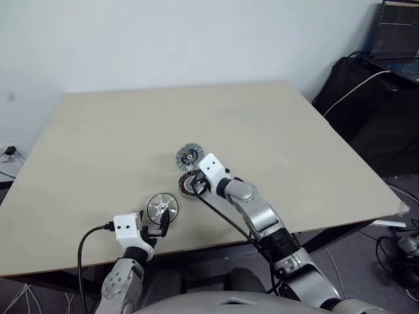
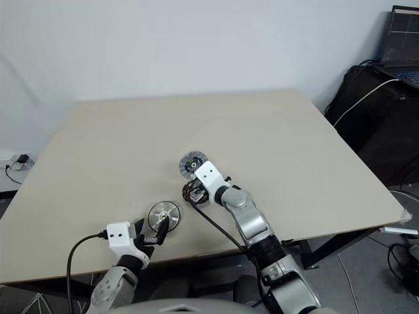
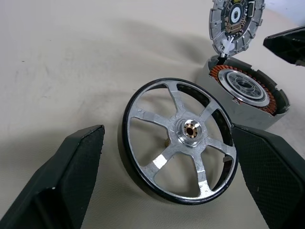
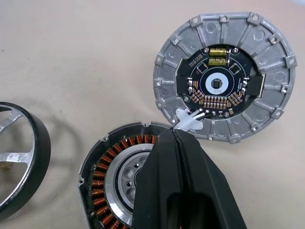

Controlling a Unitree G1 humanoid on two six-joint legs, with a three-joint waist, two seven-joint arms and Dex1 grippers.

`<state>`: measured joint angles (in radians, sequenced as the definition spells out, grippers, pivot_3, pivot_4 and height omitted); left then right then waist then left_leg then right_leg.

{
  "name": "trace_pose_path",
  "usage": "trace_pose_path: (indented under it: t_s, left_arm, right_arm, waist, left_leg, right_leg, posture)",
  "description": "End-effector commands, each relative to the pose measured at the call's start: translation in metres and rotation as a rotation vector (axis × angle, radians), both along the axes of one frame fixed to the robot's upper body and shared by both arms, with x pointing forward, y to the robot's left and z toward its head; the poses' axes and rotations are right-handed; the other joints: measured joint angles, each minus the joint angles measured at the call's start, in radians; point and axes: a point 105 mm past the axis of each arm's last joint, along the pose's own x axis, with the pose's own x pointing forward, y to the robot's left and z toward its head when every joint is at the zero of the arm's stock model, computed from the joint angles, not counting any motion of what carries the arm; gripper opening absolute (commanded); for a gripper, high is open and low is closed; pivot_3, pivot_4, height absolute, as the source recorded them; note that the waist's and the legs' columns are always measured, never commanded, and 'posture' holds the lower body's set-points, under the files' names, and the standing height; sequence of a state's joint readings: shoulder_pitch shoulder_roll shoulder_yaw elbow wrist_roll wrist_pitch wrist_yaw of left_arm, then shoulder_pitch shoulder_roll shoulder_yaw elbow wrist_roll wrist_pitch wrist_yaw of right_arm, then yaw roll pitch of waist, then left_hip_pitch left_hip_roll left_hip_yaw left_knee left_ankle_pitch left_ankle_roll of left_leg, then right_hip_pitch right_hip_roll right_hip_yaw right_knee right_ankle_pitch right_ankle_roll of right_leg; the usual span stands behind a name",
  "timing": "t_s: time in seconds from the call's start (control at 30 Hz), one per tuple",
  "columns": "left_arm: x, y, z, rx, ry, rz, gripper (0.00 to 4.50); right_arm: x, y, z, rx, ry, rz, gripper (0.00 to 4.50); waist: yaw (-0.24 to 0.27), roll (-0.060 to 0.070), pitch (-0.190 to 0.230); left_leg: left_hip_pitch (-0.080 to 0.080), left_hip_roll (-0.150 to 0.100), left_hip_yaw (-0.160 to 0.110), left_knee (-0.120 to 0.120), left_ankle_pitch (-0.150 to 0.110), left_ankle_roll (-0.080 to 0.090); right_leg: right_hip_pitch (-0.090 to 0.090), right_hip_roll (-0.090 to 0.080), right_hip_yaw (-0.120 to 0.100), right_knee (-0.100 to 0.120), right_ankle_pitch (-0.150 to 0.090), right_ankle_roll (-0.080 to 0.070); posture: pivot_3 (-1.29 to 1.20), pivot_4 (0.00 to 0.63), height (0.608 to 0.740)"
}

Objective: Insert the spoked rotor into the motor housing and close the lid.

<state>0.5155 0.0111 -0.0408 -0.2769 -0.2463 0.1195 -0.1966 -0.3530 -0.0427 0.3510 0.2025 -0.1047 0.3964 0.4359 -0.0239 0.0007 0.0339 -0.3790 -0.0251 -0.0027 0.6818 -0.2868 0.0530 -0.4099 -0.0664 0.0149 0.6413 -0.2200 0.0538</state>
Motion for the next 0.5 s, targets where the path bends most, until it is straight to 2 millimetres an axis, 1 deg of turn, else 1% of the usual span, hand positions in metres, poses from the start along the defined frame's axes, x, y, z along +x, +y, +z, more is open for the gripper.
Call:
trace_pose_path:
  t_s: [0.03,0.17,0.27,0.4,0.43,0.5]
  left_arm:
    - [0.005,0.0,0.013,0.009,-0.051,-0.004,4.5]
    - [0.004,0.0,0.013,0.007,-0.049,-0.002,4.5]
    - [0.003,0.0,0.013,0.007,-0.047,-0.001,4.5]
    - [0.003,0.0,0.013,0.006,-0.047,0.003,4.5]
    - [0.003,0.0,0.013,0.005,-0.046,0.003,4.5]
    - [0.003,0.0,0.013,0.004,-0.044,-0.002,4.5]
  right_arm:
    - [0.003,0.009,0.005,-0.012,-0.042,0.027,0.02]
    - [0.004,0.008,-0.001,-0.017,-0.027,0.02,0.02]
    - [0.002,0.001,-0.011,-0.045,0.005,0.011,0.02]
    - [-0.012,-0.015,-0.03,-0.089,0.07,0.015,0.02]
    - [-0.015,-0.018,-0.031,-0.092,0.076,0.019,0.02]
    - [-0.017,-0.019,-0.028,-0.084,0.071,0.022,0.02]
  waist:
    - [-0.001,0.0,0.0]
    - [-0.001,0.0,0.0]
    - [0.0,0.0,0.0]
    - [0.003,0.0,-0.001]
    - [0.002,0.001,-0.001]
    - [0.003,0.0,-0.002]
  left_leg:
    - [0.0,0.0,0.0,0.0,0.0,0.0]
    - [0.0,0.0,0.0,0.0,0.0,0.0]
    - [0.0,0.0,0.0,0.0,0.0,0.0]
    - [0.0,0.0,0.0,0.0,0.0,0.0]
    - [0.0,0.0,0.0,0.0,0.0,0.0]
    - [0.0,0.0,0.0,0.0,0.0,0.0]
  right_leg:
    - [0.0,0.0,0.0,0.0,0.0,0.0]
    - [0.0,0.0,0.0,0.0,0.0,0.0]
    - [0.0,0.0,0.0,0.0,0.0,0.0]
    - [0.0,0.0,0.0,0.0,0.0,0.0]
    - [0.0,-0.001,0.0,0.0,0.0,0.0]
    - [0.0,0.0,0.0,0.0,0.0,0.0]
  posture:
    - [0.0,0.0,0.74]
    - [0.0,0.0,0.74]
    - [0.0,0.0,0.74]
    - [0.0,0.0,0.74]
    - [0.0,0.0,0.74]
    - [0.0,0.0,0.74]
